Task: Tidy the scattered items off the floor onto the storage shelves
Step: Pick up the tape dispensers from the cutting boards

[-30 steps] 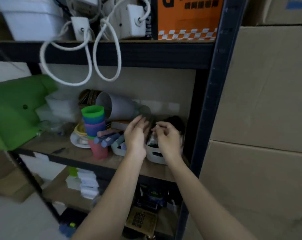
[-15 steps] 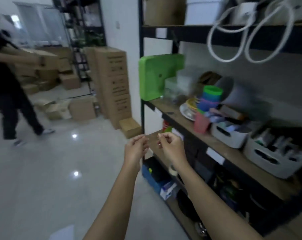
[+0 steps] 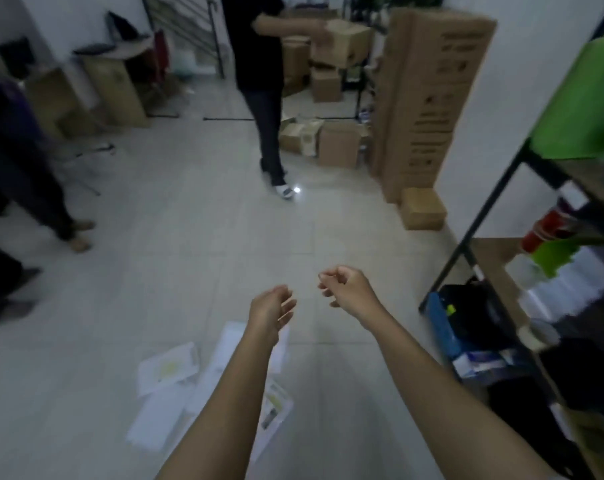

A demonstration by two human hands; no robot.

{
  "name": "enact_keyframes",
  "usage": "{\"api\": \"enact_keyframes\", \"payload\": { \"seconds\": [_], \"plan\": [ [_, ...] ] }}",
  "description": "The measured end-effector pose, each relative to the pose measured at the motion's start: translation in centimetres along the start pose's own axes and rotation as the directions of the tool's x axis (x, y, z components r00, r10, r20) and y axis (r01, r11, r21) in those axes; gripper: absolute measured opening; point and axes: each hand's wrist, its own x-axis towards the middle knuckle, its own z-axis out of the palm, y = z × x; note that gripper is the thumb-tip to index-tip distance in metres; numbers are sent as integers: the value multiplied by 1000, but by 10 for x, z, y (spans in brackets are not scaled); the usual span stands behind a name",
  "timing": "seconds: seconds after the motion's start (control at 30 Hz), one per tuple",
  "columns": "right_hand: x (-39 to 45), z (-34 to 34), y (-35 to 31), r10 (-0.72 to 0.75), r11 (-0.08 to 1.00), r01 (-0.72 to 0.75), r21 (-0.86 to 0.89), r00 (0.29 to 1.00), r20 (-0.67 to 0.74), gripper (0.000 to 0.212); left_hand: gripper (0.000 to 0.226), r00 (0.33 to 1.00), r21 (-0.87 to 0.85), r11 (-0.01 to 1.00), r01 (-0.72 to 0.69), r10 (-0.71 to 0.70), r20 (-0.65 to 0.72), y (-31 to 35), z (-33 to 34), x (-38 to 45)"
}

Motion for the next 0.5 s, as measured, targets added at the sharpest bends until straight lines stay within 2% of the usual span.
{"api": "enact_keyframes", "payload": {
  "seconds": [0.23, 0.4, 0.5],
  "plan": [
    [22, 154, 32, 121, 991, -108, -81, 978, 168, 15, 9, 970, -70, 996, 46, -62, -234, 3, -143, 34],
    [36, 222, 64, 238, 967, -214, -137, 953, 190, 18, 11, 919, -179, 980, 86, -147, -365, -24, -196, 57],
    [52, 256, 91, 271, 954, -227, -196, 934, 235, 19, 8, 878, -251, 964, 92, -197, -436, -50, -212, 77]
  ]
}}
